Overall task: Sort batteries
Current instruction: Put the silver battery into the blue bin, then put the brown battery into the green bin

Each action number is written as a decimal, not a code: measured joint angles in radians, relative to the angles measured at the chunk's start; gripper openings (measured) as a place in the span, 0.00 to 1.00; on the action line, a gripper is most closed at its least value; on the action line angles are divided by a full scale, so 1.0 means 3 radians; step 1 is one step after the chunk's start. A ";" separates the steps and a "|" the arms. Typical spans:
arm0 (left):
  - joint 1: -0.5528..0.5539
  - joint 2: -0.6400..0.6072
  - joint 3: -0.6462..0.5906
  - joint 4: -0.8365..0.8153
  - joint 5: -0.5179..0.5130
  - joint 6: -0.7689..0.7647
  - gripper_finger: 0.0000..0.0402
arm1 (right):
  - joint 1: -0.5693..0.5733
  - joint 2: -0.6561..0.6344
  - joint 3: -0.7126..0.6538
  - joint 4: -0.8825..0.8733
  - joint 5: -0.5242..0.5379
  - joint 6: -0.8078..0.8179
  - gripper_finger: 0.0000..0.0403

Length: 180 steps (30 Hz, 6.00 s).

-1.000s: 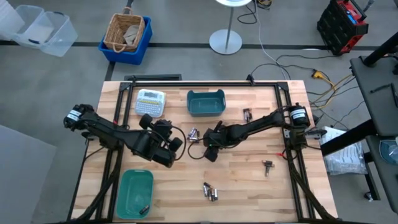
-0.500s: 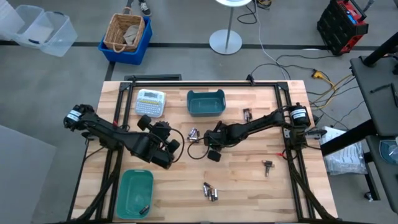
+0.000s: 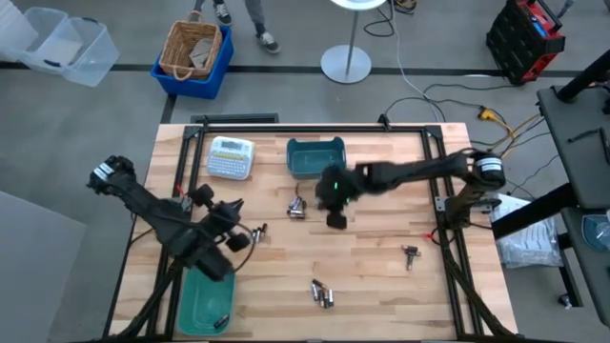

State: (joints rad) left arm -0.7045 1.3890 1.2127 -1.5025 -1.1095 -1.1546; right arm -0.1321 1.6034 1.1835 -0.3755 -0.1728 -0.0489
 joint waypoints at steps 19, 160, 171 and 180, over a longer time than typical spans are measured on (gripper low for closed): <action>-0.0333 -0.1507 -0.1341 0.0874 -0.0383 0.0263 0.00 | -0.1090 -0.0120 0.0013 0.0798 -0.0770 -0.0575 0.09; -0.0330 -0.0759 -0.1405 0.2775 -0.1080 0.0936 0.00 | 0.1748 0.0527 -0.0155 0.0471 0.1106 0.1159 0.45; -0.0330 -0.0515 -0.1405 0.3038 -0.1076 0.0926 0.00 | 0.1941 0.0885 0.0073 0.0469 0.1108 0.1479 0.47; -0.0321 -0.0406 -0.1405 0.3114 -0.1230 0.0925 0.00 | 0.2051 0.0974 0.0135 0.0520 0.1131 0.1646 0.47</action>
State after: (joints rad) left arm -0.8006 1.2673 0.7914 -0.5684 -1.4784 -0.8771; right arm 0.4831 1.8956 1.2240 -0.2195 0.1664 0.4448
